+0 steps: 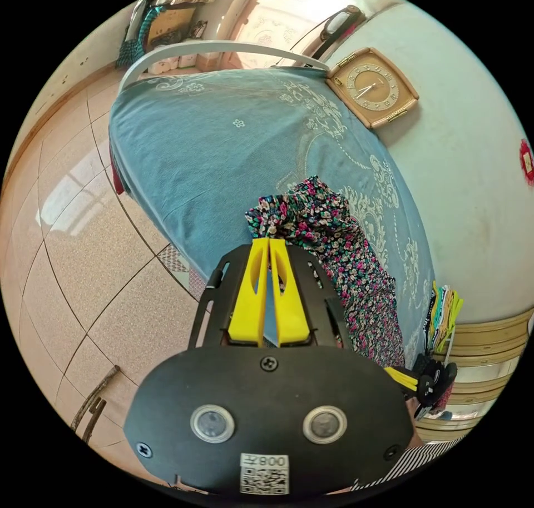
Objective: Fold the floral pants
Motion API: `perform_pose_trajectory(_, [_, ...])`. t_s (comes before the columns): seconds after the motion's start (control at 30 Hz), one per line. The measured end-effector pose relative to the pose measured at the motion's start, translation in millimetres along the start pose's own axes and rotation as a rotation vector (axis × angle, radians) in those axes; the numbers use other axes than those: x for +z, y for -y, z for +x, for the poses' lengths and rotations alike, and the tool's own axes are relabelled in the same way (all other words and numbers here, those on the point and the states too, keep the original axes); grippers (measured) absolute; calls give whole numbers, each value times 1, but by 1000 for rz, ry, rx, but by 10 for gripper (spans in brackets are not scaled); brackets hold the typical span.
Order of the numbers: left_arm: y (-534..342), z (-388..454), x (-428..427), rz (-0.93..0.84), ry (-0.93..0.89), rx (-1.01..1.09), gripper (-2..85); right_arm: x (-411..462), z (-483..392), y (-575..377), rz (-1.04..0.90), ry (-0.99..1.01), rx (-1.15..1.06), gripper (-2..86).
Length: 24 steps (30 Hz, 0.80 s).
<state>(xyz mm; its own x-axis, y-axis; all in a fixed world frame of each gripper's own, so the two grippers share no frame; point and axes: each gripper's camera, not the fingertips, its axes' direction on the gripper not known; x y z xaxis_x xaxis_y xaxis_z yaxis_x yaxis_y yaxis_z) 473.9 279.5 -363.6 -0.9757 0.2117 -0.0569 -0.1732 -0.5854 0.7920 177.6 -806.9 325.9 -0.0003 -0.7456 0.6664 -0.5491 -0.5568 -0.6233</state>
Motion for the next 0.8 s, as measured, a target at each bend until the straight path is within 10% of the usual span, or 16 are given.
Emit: perform_pose_trajectory(0.8, [-166,288,42,-208,-83,696,2,-76,-15,-124,-15,-257,405,1])
